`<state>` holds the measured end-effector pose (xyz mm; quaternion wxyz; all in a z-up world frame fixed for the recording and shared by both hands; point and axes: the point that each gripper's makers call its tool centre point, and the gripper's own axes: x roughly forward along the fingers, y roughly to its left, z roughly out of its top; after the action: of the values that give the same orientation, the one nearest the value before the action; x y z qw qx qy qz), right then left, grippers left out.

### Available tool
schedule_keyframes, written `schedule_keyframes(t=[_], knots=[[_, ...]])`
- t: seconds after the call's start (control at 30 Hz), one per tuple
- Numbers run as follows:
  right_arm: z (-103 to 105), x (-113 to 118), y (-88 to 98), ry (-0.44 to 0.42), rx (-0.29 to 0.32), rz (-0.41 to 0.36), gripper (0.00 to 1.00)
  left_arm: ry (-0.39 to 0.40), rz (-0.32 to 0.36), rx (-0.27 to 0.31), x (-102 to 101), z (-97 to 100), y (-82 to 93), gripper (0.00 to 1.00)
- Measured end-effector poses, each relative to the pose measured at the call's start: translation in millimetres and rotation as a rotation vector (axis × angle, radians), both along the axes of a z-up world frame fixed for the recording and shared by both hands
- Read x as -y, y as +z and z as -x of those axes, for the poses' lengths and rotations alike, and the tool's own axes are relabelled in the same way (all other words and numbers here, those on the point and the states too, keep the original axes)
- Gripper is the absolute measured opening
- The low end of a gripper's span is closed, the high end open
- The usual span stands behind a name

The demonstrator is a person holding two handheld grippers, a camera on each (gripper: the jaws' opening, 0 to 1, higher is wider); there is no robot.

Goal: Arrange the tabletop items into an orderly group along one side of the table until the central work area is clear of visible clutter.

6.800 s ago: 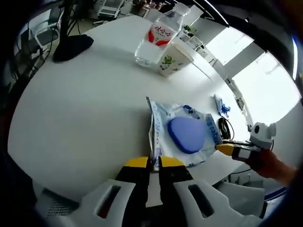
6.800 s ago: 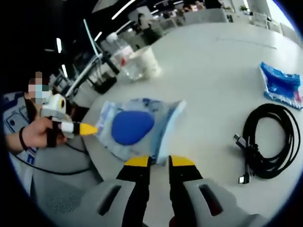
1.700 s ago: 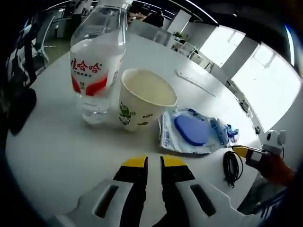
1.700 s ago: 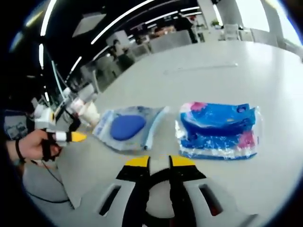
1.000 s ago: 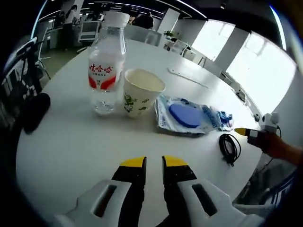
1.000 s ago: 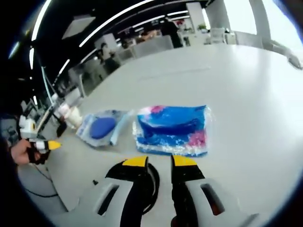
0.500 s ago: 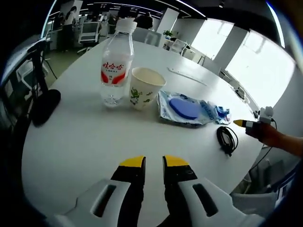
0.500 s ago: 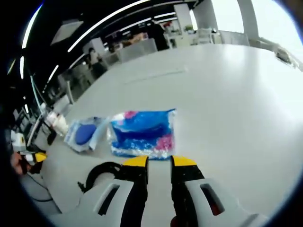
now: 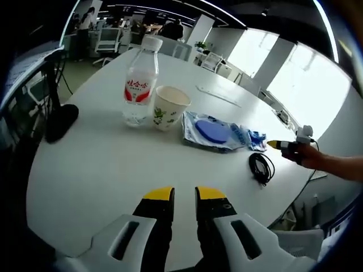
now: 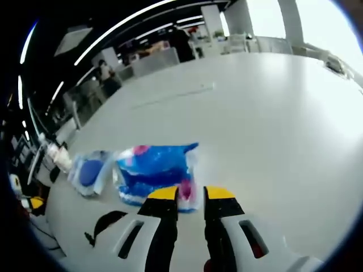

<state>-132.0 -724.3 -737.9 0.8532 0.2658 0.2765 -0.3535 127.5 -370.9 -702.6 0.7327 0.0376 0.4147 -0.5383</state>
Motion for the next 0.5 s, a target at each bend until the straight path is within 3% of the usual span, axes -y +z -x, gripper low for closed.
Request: schedule_keyframes(t=[0.27, 0.5], knots=[[-4, 9, -4.8, 0.02, -0.02, 0.0, 0.13, 0.018, 0.003, 0.001, -4, -2.9, 2.7, 0.12], [-4, 8, -11.3, 0.063, -0.057, 0.008, 0.03, 0.032, 0.001, 0.004, -7, -5.8, 4.9, 0.11]])
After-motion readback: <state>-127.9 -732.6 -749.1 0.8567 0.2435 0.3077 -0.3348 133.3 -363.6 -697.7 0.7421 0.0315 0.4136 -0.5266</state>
